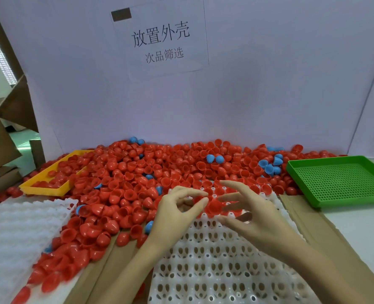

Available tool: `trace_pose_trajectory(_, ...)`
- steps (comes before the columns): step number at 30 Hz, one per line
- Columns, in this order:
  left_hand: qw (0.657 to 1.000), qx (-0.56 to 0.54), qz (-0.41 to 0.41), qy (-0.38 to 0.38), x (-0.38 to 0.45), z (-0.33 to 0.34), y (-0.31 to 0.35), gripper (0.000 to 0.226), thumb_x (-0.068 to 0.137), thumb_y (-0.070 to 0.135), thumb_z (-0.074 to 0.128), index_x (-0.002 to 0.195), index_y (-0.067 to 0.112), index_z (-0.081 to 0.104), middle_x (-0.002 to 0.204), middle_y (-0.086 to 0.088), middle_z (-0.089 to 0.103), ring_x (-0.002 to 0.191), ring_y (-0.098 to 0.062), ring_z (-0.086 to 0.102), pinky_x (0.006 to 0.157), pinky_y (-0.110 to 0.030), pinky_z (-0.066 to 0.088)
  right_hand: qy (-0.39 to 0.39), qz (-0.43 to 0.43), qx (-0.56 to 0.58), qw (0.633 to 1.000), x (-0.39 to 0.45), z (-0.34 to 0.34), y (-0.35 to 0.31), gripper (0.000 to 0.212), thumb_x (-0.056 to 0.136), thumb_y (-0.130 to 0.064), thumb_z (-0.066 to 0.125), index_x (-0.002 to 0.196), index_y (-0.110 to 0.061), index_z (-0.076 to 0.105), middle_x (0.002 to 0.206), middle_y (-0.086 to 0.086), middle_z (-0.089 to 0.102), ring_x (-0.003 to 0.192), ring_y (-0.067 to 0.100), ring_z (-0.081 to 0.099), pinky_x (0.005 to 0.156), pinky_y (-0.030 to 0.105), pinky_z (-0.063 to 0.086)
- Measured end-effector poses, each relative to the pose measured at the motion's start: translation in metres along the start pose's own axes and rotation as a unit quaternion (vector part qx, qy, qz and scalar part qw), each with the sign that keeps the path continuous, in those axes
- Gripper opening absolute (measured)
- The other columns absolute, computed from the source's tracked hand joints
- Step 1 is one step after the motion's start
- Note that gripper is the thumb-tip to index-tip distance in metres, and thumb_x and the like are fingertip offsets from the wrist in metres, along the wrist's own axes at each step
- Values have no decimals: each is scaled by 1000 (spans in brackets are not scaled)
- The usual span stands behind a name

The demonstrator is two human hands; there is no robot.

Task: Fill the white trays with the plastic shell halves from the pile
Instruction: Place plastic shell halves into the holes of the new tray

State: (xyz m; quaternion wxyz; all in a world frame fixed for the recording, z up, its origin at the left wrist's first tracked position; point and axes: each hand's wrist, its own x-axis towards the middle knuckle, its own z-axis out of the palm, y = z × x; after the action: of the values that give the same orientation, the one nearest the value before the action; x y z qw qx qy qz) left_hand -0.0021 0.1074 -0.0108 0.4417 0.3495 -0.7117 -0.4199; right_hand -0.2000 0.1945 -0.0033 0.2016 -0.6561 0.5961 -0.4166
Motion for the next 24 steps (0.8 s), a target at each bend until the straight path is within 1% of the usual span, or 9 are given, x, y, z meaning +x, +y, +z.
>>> trace_pose_trajectory(2,1000,-13,-6,-20,-4,0,4,14,93,21,79,104,30,83,107,9,71,92,-15,75,84,-25,59,7,-24,4,1000,-3,5,-4,50,87,-27,83,130,-43,62,110,-24,71,104,-6,69,83,19,60)
trace_pose_trajectory(4,998,-24,-15,-52,-5,-4,6,19,94,23,78,111,32,82,112,10,69,97,-13,74,87,-23,58,30,-36,-11,999,-3,7,-4,35,88,-23,83,117,-36,71,106,-25,73,98,-3,71,81,21,60)
trace_pose_trajectory(7,994,-32,-21,-104,-7,-11,5,36,90,22,83,122,36,76,114,15,65,99,-11,71,90,-24,58,38,-20,0,999,-2,5,-2,32,90,-21,80,118,-35,73,106,-28,73,97,-3,71,82,23,60)
trace_pose_trajectory(10,996,7,24,-80,-10,-10,3,43,88,16,85,123,37,74,113,16,64,97,-15,72,90,-25,58,33,-17,-21,999,-1,3,1,36,95,-19,75,124,-39,71,110,-30,72,103,-5,68,86,22,59)
trace_pose_trajectory(13,995,49,71,-51,-11,-8,1,40,88,19,85,122,38,73,116,15,64,100,-16,71,89,-22,57,34,-24,-17,999,-2,4,2,40,96,-16,73,125,-42,70,113,-32,70,108,-5,67,87,22,59)
trace_pose_trajectory(17,994,50,80,-45,-13,-8,1,43,88,24,86,123,41,68,119,16,65,100,-14,72,88,-20,57,41,-44,-7,998,-2,3,1,41,96,-15,74,126,-42,69,117,-27,71,112,0,66,86,24,59)
trace_pose_trajectory(19,996,46,74,-33,-14,-6,1,39,87,24,86,119,37,68,116,16,67,99,-12,72,86,-18,56,40,-53,-5,998,-2,3,-1,40,95,-16,74,126,-41,70,117,-27,70,111,2,67,85,25,60)
trace_pose_trajectory(21,998,23,53,-30,-14,-5,0,31,90,22,83,115,33,69,113,14,71,99,-12,73,86,-21,57,43,-65,18,997,-3,6,-2,42,96,-21,73,132,-40,66,116,-25,70,109,5,68,84,27,60)
trace_pose_trajectory(24,997,-40,9,-62,-11,-7,1,18,102,25,67,119,27,73,109,7,76,94,-18,75,87,-30,60,63,-60,99,991,-4,11,-5,64,97,-34,68,153,-45,39,120,-17,69,108,13,70,85,31,61)
